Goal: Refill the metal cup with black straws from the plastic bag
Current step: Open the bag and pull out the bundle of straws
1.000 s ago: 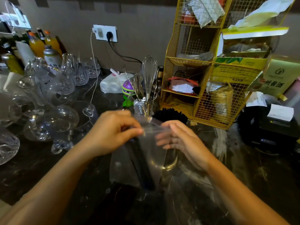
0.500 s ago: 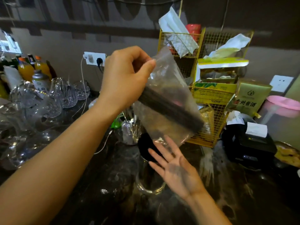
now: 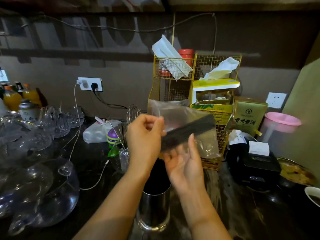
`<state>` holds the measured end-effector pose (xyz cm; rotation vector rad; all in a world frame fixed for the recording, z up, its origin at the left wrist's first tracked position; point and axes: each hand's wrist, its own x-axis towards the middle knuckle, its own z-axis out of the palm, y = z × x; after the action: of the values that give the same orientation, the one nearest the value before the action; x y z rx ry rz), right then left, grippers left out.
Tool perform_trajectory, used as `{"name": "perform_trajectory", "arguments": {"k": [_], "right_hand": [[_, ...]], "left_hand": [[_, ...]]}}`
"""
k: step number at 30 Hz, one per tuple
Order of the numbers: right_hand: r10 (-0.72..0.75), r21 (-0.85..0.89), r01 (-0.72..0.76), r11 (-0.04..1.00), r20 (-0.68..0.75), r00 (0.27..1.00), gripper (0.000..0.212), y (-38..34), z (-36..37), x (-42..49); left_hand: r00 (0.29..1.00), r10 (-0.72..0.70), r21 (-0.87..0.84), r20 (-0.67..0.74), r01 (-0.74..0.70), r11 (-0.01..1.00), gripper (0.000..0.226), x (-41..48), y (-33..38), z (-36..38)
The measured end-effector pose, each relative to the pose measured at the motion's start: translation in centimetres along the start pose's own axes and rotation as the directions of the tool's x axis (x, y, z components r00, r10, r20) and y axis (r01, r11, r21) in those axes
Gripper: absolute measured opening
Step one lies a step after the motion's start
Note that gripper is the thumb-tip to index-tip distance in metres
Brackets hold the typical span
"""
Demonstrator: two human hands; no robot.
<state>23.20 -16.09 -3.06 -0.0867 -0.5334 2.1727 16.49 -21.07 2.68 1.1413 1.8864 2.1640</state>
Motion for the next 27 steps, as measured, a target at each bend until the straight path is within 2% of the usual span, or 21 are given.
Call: {"name": "perform_trajectory", "arguments": {"k": [2,4,6,7,10,12,13,15,17,19,20,22,24,27], "right_hand": [[0.017,-0.043,-0.018,0.999,-0.033,0.999,0.060,-0.5,-0.4,0.3],[0.048,-0.107,-0.056,0.993,-0.073,0.996,0.040,-0.8,-1.1,0.8],[0.054,-0.144,-0.072,0.987,-0.122,0.991,0.031,-1.3,-1.8,1.3],[0.060,-0.169,-0.082,0.982,-0.136,0.989,0.030,-1.7,-2.0,1.6],[0.125,-0.259,-0.160,0.953,-0.146,0.981,0.030,-2.8,-2.6,2.4],[0.182,-0.368,-0.228,0.902,-0.156,0.971,0.034,-3.4,-2.6,3.1],[0.198,-0.416,-0.249,0.875,-0.163,0.967,0.036,-3.6,-2.5,3.5],[0.208,-0.495,-0.266,0.827,-0.170,0.963,0.035,-3.9,-2.1,4.4],[0.217,-0.565,-0.278,0.777,-0.174,0.961,0.030,-3.8,-1.7,5.3],[0.216,-0.623,-0.288,0.727,-0.189,0.958,0.036,-3.6,-1.3,6.1],[0.208,-0.646,-0.282,0.709,-0.190,0.959,0.043,-3.5,-1.2,6.4],[0.173,-0.707,-0.242,0.665,-0.169,0.970,0.056,-3.2,-1.1,7.0],[0.095,-0.817,-0.158,0.555,-0.126,0.987,0.057,-3.0,-1.0,7.3],[-0.010,-0.923,-0.004,0.384,-0.009,1.000,0.056,-2.9,-0.5,7.5]], "left_hand": [[0.994,-0.051,-0.060,0.099,0.057,0.997,0.014,-0.7,-0.6,-0.4],[0.971,-0.120,-0.105,0.208,0.144,0.984,0.013,-1.1,-1.0,-1.0],[0.946,-0.171,-0.094,0.277,0.203,0.975,0.015,-0.9,-1.2,-2.1],[0.947,-0.173,-0.075,0.271,0.200,0.977,0.015,-0.4,-1.2,-2.7],[0.986,-0.086,0.033,0.141,0.082,0.996,0.017,3.2,-2.0,-4.3],[0.967,-0.151,0.096,0.207,0.133,0.986,0.020,6.7,-2.6,-4.6],[0.915,-0.253,0.120,0.314,0.226,0.967,0.028,8.2,-2.9,-4.4],[0.705,-0.446,0.179,0.552,0.422,0.889,0.045,10.2,-4.0,-3.6],[0.497,-0.482,0.253,0.721,0.459,0.852,0.037,10.9,-5.5,-2.6],[0.394,-0.432,0.239,0.811,0.451,0.860,0.024,11.0,-7.1,-1.7],[0.383,-0.406,0.207,0.830,0.463,0.862,0.020,11.0,-7.7,-1.3],[0.412,-0.361,0.137,0.836,0.482,0.866,0.013,11.0,-8.6,-0.7],[0.471,-0.328,0.086,0.819,0.464,0.882,0.017,10.8,-9.1,-0.3],[0.596,-0.286,0.029,0.750,0.403,0.915,0.021,10.4,-9.8,-0.4]]}}
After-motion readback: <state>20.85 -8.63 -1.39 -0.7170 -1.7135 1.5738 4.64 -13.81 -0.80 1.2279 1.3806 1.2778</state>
